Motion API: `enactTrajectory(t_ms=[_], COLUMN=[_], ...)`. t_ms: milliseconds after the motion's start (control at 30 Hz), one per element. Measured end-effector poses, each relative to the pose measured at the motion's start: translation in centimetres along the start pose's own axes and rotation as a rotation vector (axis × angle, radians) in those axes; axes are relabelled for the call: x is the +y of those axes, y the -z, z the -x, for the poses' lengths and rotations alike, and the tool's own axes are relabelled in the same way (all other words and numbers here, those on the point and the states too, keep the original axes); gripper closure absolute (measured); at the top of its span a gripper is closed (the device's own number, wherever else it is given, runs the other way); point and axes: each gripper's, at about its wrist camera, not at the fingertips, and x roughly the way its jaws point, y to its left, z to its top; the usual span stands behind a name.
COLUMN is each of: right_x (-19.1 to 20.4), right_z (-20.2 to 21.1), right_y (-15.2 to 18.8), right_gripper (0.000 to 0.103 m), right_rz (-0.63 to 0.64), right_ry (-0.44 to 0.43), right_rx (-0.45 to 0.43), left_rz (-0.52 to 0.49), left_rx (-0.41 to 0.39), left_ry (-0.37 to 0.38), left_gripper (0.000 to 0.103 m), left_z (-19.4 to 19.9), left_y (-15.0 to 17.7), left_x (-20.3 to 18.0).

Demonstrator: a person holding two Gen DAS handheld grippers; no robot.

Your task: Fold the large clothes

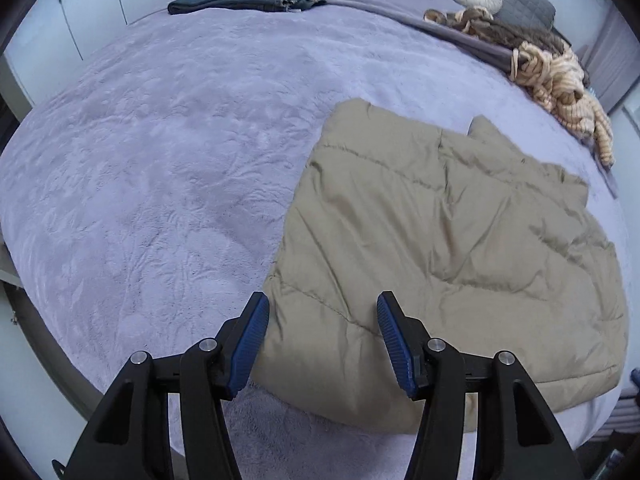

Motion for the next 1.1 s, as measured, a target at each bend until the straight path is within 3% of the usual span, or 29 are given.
enactTrajectory(t_ms=[100, 200, 300, 367, 467, 567, 633, 667, 733, 867, 933, 1067, 1100], right_x=[-1.7, -4.6, -7.1, -7.1, -5.4, -2.9, -1.7, -0.7, 0.8, 2.6, 3.7, 5.0, 5.0], right_z=[-1.0, -3.2, -4.8, -4.4, -3.6, -3.7, -4.0, -4.5, -5.0, -5.7, -5.9, -6.1, -6.0], right_y=[-1.4, -1.6, -1.2, -1.0, -0.6, -1.1, -1.4, -1.5, -1.4, -0.9, -0.7, -0.4, -0.2], right_gripper=[0.078, 0.083, 0.089, 0.089, 0.084, 0.069, 0.050, 0.048, 0.044, 0.033, 0.021, 0.021, 0.014], right_rz=[-0.067, -0.136, -0.233, -0.280, -0.246, -0.195, -0.167, -0.150, -0.111, -0.026, 0.014, 0.076, 0.085], right_ry=[0.119, 0.222, 0.204, 0.194, 0.239, 0.269, 0.269, 0.273, 0.295, 0.323, 0.330, 0.351, 0.355], right_rx=[-0.054, -0.020, 0.006, -0.010, -0.015, -0.020, -0.015, -0.011, 0.002, 0.024, 0.021, 0.020, 0.023], left_rz=[-0.031, -0.030, -0.008, -0.021, -0.054, -0.072, -0.079, -0.080, -0.082, -0.102, -0.116, -0.122, -0.125], left_rx=[0.061, 0.078, 0.115, 0.118, 0.104, 0.095, 0.090, 0.083, 0.073, 0.056, 0.056, 0.059, 0.058], left_ry=[-0.024, -0.044, -0.019, -0.034, -0.049, -0.026, -0.008, 0.002, 0.019, 0.041, 0.035, 0.034, 0.031], left_gripper=[0.044, 0.027, 0.026, 0.026, 0.026, 0.026, 0.026, 0.026, 0.000, 0.000, 0.000, 0.000, 0.000], left_z=[-2.8, -3.6, -3.2, -2.5, -0.8, 0.6, 1.3, 1.6, 2.2, 3.6, 4.0, 4.6, 4.7], left_y=[0.4, 0.4, 0.2, 0.1, 0.0, 0.0, 0.0, -0.1, -0.2, -0.1, 0.2, 0.9, 1.1], left_x=[-0.4, -0.3, 0.3, 0.1, -0.4, -1.2, -1.7, -1.9, -2.5, -4.1, -4.7, -5.4, -5.5])
